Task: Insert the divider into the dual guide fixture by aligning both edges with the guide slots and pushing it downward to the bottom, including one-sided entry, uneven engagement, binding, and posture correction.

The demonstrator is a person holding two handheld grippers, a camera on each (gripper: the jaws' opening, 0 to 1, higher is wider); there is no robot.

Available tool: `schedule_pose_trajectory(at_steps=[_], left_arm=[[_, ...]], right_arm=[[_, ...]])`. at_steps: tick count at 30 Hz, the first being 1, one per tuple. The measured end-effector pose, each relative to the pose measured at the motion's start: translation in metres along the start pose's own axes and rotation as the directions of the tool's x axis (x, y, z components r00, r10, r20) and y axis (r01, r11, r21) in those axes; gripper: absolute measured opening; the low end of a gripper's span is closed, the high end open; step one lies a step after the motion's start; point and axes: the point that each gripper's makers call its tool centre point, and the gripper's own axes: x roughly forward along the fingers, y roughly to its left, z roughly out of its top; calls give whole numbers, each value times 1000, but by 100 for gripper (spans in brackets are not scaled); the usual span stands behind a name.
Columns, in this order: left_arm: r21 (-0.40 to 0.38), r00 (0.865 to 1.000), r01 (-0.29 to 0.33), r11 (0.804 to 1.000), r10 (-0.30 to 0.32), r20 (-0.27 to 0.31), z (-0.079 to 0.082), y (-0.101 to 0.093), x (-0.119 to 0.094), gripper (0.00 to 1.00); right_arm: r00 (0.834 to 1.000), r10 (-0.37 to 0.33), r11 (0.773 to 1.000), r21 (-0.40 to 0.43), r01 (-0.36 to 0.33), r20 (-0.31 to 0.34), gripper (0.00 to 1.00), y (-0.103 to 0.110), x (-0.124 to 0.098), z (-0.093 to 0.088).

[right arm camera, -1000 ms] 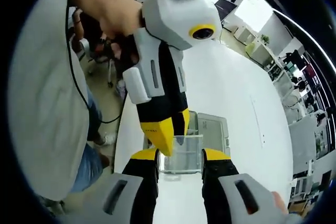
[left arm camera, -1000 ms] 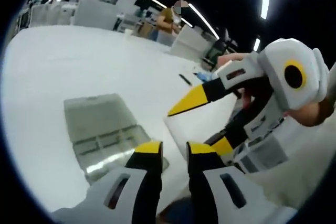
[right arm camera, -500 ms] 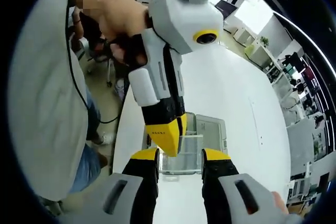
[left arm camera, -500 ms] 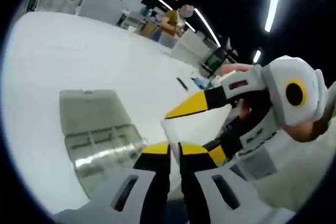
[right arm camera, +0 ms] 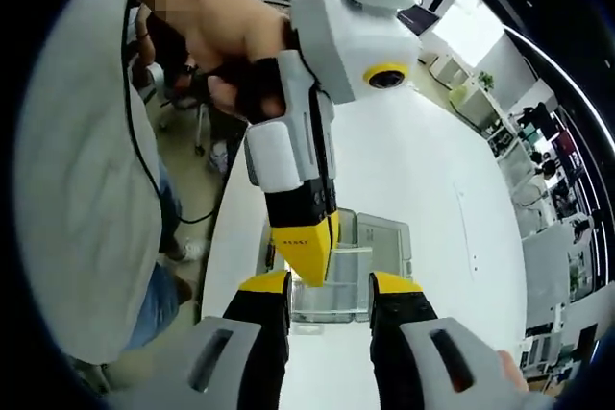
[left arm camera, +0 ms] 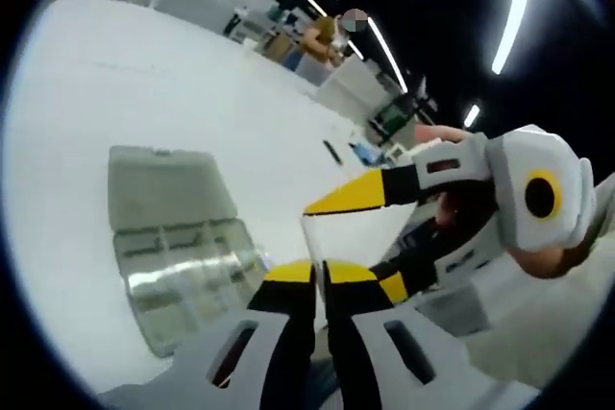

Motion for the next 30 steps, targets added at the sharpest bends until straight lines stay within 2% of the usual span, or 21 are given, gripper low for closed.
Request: schedule_pose_trajectory(at_steps=[3, 5, 7, 14, 17, 23, 25, 27, 30], left_arm=[[-15, 1000, 5, 1000, -5, 9, 1, 0, 0, 0], [12, 1000, 15, 1000, -16, 23, 4, 0, 0, 0], [23, 1000, 6, 1000, -6, 15, 3, 1, 0, 0], [43, 999, 6, 999, -8, 40, 5, 7, -6, 0], [71, 999, 15, 997, -18, 44, 5, 6, -7, 0], [151, 997, 34, 988, -44, 61, 3, 1, -8, 0], [171, 997, 35, 985, -47, 64, 3, 1, -8, 0], [208, 997, 31, 978, -44, 59, 1, 1, -8, 0], [223, 997, 33, 974, -49, 66, 2, -1, -9, 0]], right_arm=[[1000, -1, 1000, -6, 1, -12, 29, -2, 0, 0], [1000, -10, 1000, -20, 9, -17, 27, -5, 0, 1], [1000, -11, 1000, -7, 11, -3, 26, -8, -1, 4], [1000, -19, 999, 34, 19, 4, 27, -17, -5, 2], [1000, -4, 998, 67, 3, 8, 23, -19, -8, -1], [1000, 7, 995, 95, -7, 5, 20, -29, -16, -7], [1000, 16, 992, 124, -19, 23, 20, -31, -19, -6], [1000, 20, 992, 122, -22, 19, 20, -34, -21, -8], [999, 41, 991, 128, -44, 26, 19, -34, -23, -8]])
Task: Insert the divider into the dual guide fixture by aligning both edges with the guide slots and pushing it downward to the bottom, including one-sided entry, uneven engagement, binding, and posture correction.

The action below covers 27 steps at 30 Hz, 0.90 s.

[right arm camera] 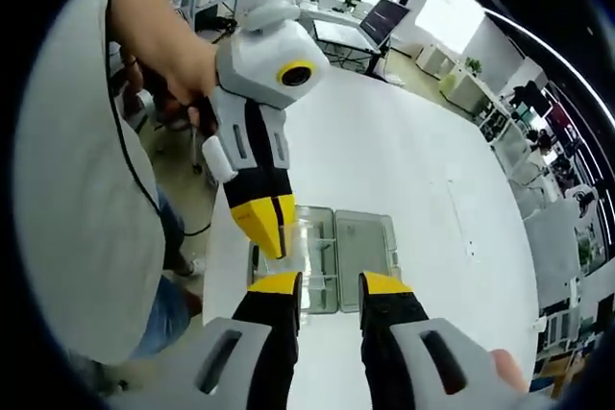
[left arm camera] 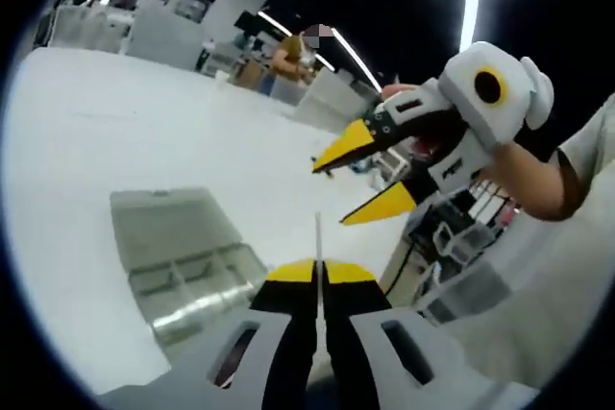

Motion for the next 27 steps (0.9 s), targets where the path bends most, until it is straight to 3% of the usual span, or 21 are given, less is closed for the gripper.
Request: schedule_pose_trajectory(at_steps=[11, 15, 20, 27], left_arm=[[107, 1000, -4, 994, 2, 16, 1, -6, -6, 0], [161, 1000, -2, 987, 1, 8, -1, -7, -7, 0], [263, 1000, 11, 965, -10, -6, -1, -12, -9, 0], [341, 1000, 29, 939, -27, -11, 2, -17, -10, 0]], right_arm=[[991, 128, 991, 29, -129, 29, 14, 12, -1, 0], [984, 175, 984, -22, -175, 11, 12, 15, -1, 2], [976, 217, 976, -36, -216, 16, 10, 17, -1, 9], [958, 288, 954, -79, -288, -12, 8, 26, 3, 10]])
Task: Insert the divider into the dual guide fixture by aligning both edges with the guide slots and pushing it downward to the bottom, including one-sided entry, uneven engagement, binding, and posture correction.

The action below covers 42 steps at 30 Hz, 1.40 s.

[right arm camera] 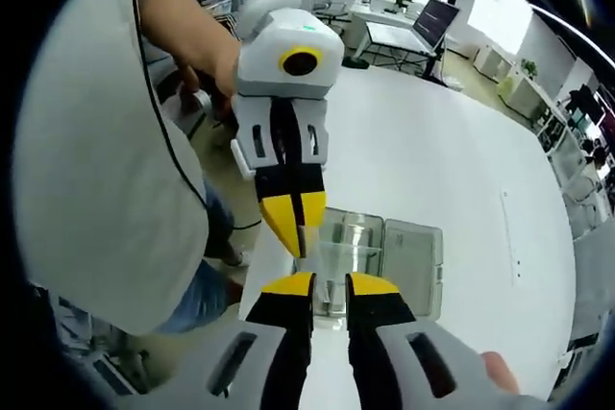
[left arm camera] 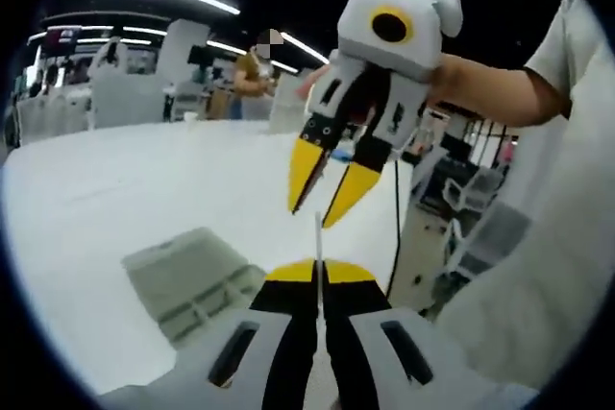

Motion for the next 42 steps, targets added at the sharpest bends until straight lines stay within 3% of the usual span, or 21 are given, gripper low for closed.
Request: schedule_pose_trajectory(at_steps=[13, 20, 39, 42], left_arm=[[115, 999, 27, 993, -23, -34, -3, -3, -2, 0], [137, 999, 30, 990, -25, -35, -1, -5, -2, 0], [161, 999, 37, 986, -33, -26, -6, -7, -2, 0], [165, 999, 38, 986, -35, -21, -7, -7, -2, 0]], right_arm=[[994, 103, 995, -13, -103, -21, 6, 10, 1, 1], [988, 156, 988, 0, -156, -18, 5, 15, 4, 3], [978, 211, 978, -10, -211, -4, 0, 22, 15, 8], [976, 216, 976, 19, -216, 3, 0, 24, 15, 9]])
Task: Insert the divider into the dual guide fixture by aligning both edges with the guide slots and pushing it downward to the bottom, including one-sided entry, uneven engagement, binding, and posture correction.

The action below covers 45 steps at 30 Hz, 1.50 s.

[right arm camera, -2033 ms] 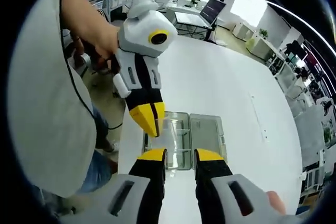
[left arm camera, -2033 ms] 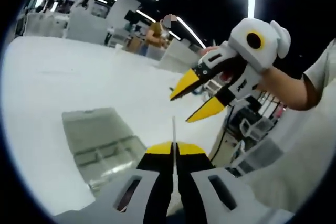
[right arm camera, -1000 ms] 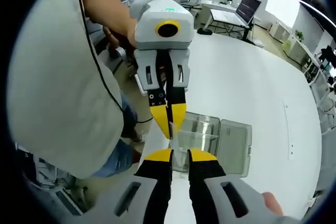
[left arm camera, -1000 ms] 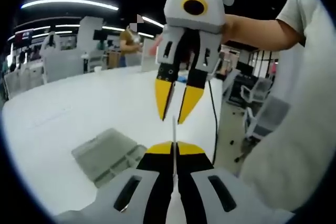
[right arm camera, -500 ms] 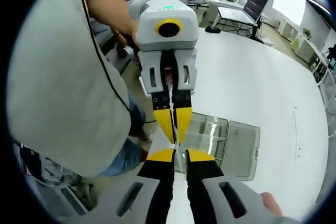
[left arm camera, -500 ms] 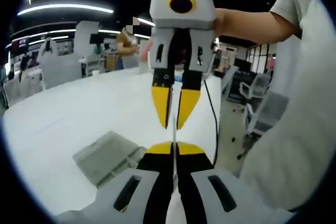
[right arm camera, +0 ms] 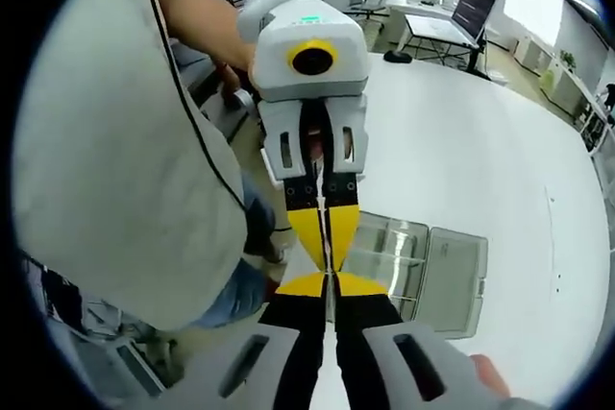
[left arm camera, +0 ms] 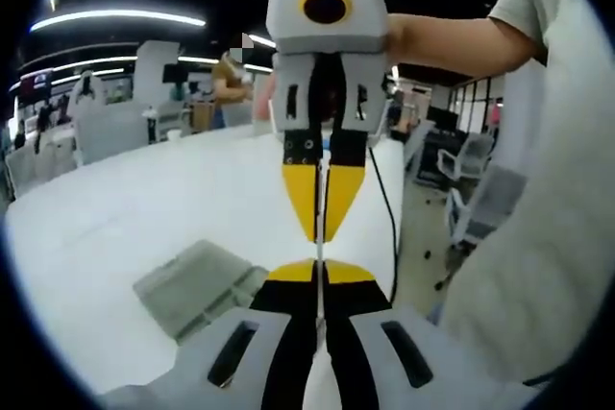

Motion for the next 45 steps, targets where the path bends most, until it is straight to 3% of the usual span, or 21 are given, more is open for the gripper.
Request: schedule_pose_trajectory(at_steps=[5, 11, 21, 27, 32, 45], left_arm=[[-2, 1000, 4, 1000, -4, 4, -2, 0, 1, 0], [8, 1000, 4, 1000, -4, -4, -6, 0, 1, 0], [-13, 1000, -3, 1000, 3, -19, -12, 4, 0, 0], [-3, 998, -48, 999, 48, -34, -14, 8, 0, 4], [-16, 994, -55, 998, 53, -95, -27, 10, -5, 15], [-60, 985, -152, 987, 146, -89, -29, 25, -17, 40]], right_arm=[[1000, 5, 998, 55, -5, -2, 0, 0, 1, 0], [1000, 3, 1000, 31, -4, 23, 0, 1, 2, 5], [1000, -6, 998, 60, 4, 28, 0, -1, 6, 7], [1000, -14, 997, 75, 13, 12, 0, -4, 6, 7], [1000, -24, 997, 79, 25, -7, 0, -9, 7, 7], [995, -76, 988, 128, 84, -65, 0, -21, 11, 1]])
